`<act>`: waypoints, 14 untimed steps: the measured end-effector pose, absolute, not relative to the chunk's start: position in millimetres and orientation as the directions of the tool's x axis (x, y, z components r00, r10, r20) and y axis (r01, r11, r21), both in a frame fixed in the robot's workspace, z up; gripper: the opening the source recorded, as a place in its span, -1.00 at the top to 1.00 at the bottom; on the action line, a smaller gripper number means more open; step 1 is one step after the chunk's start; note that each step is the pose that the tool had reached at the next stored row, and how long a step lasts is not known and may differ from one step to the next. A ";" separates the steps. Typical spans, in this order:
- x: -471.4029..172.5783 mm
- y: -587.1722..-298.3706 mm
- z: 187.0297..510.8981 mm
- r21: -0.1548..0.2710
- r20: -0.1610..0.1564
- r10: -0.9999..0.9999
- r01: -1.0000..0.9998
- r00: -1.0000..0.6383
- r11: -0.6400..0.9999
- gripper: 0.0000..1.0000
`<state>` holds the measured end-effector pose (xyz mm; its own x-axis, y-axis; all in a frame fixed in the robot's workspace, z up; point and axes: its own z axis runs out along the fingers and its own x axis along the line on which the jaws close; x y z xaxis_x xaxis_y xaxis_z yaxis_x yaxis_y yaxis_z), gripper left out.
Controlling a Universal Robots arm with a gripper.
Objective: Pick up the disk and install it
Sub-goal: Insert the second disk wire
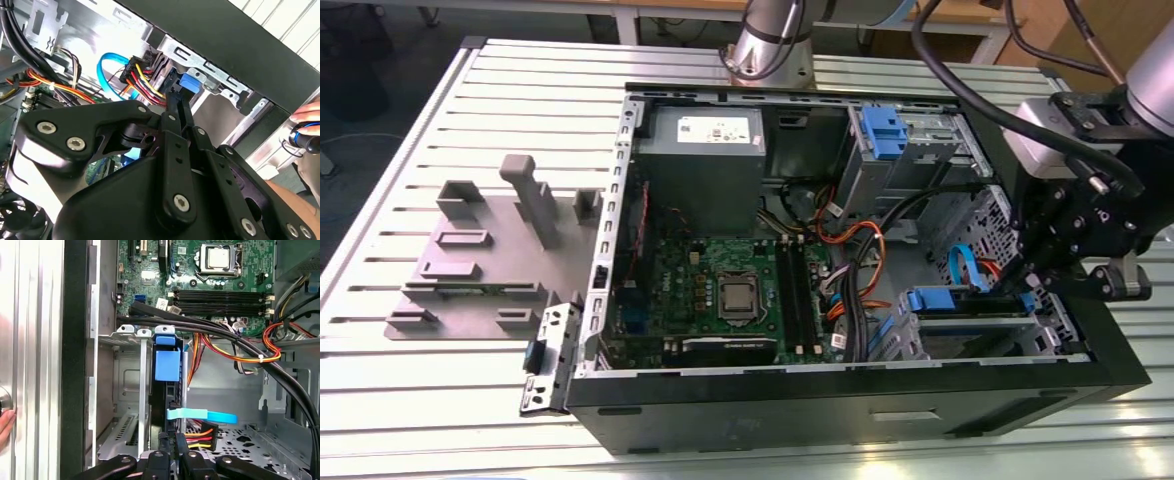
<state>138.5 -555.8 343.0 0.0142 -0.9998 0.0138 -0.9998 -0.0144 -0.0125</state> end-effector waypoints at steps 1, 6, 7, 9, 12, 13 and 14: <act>138.5 -555.3 342.5 -0.012 0.017 -1.000 -1.000 0.014 -0.014 0.67; 138.5 -553.1 340.2 -0.012 0.039 -0.999 -1.000 0.011 -0.012 0.67; 138.4 -552.3 339.8 -0.012 0.043 -0.999 -1.000 0.011 -0.011 0.67; 138.2 -550.5 339.4 -0.012 0.046 -0.999 -1.000 0.009 -0.010 0.67; 137.8 -548.3 338.9 -0.012 0.048 -0.999 -1.000 0.008 -0.009 0.67; 137.7 -548.0 338.7 -0.012 0.049 -0.999 -1.000 0.008 -0.008 0.67; 137.6 -547.9 338.3 -0.012 0.049 -0.999 -1.000 0.007 -0.008 0.67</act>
<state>137.6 -547.9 338.3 0.0072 -0.9988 0.0491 -0.9999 -0.0078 -0.0120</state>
